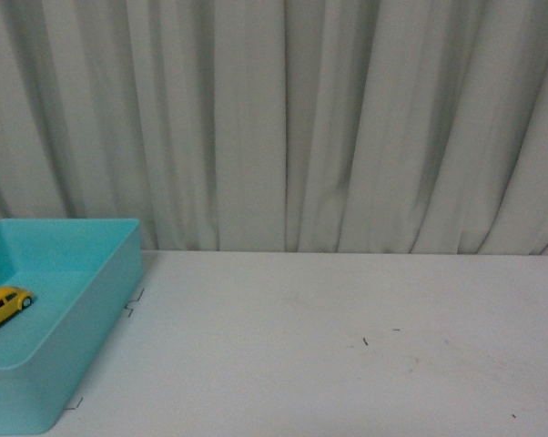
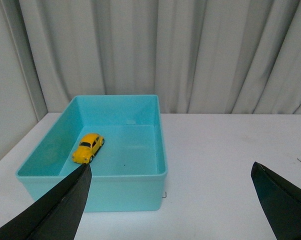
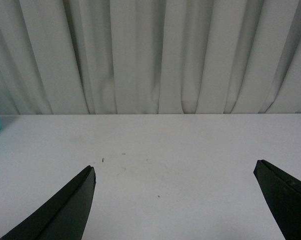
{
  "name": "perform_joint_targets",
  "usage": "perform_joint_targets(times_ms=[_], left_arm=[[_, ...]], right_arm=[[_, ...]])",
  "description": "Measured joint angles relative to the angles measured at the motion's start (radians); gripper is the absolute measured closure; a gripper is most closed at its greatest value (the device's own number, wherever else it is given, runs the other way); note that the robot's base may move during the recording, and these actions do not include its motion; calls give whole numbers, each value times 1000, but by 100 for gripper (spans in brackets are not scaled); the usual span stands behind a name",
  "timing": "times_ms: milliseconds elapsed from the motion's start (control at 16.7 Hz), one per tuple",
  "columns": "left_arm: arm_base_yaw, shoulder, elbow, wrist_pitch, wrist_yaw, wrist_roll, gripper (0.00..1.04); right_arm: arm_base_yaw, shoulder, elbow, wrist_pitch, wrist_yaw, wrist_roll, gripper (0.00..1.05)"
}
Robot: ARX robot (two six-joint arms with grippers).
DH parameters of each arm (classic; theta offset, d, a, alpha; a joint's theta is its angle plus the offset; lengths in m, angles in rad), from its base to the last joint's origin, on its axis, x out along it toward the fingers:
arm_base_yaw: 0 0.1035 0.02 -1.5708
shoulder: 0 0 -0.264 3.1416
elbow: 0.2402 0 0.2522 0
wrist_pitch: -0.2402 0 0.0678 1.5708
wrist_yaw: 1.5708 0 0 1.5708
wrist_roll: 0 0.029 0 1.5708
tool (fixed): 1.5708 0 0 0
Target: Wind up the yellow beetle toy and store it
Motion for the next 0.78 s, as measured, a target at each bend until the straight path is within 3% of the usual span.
perform_joint_targets(times_ms=[778], left_arm=[[0, 0, 0, -1, 0, 0, 7]], right_arm=[[0, 0, 0, -1, 0, 0, 7]])
